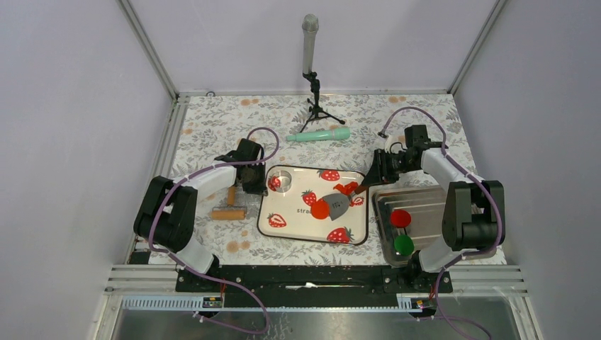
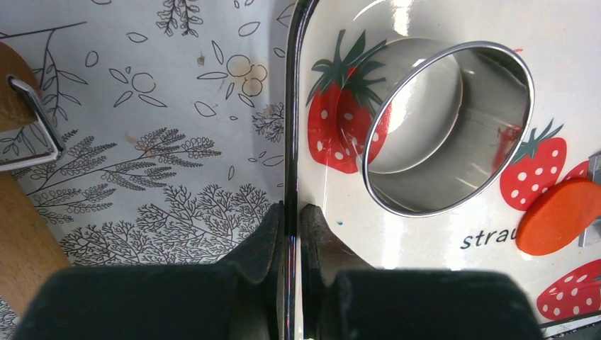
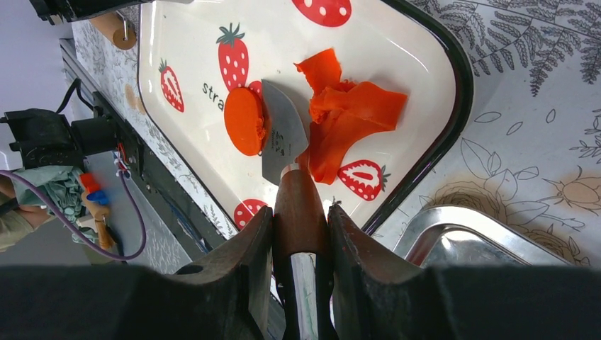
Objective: Roll out the dumpling wrappers from the dough
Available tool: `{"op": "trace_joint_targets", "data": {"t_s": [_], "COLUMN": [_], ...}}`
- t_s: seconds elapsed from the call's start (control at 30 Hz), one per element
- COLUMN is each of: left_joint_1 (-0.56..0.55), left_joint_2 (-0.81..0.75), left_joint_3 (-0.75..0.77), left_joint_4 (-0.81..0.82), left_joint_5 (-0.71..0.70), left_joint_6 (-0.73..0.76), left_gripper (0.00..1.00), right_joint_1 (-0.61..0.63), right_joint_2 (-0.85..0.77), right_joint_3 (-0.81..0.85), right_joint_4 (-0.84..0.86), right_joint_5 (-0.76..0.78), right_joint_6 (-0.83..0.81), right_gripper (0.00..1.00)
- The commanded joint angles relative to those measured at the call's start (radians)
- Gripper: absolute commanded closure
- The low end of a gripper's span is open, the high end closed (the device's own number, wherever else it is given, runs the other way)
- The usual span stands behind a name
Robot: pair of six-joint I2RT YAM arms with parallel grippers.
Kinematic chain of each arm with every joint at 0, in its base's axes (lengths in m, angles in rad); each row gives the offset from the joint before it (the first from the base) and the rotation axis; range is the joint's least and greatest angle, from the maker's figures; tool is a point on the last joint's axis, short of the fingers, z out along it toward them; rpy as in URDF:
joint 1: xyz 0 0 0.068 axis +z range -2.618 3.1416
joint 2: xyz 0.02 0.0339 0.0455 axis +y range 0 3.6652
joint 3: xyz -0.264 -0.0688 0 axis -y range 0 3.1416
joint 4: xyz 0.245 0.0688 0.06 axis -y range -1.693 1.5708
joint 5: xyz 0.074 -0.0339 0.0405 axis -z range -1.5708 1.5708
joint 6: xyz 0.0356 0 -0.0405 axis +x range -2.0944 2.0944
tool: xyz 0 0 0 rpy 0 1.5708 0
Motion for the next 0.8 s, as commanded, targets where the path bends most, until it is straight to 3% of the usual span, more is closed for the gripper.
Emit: {"op": "trace_joint_targets", "data": {"t_s": [0.0, 0.77], "left_joint_1": [0.0, 0.004], "left_joint_2": [-0.019, -0.022], "left_joint_3": [-0.02, -0.024], "left_joint_4": [0.009, 0.021], "left_joint_5": [-0.047, -0.025], "left_joint_6": [0.012, 0.019], "left_gripper": [1.0, 1.0], "right_joint_1": [0.036, 0.09], "right_joint_2": [0.022, 0.094], "right_joint_3": [0.007, 0.032], "right_joint_4": [0.045, 0.128], "right_joint_5": [0.101, 0.08], "right_joint_6": [-0.026, -0.007], "right_gripper": [1.0, 1.0]}}
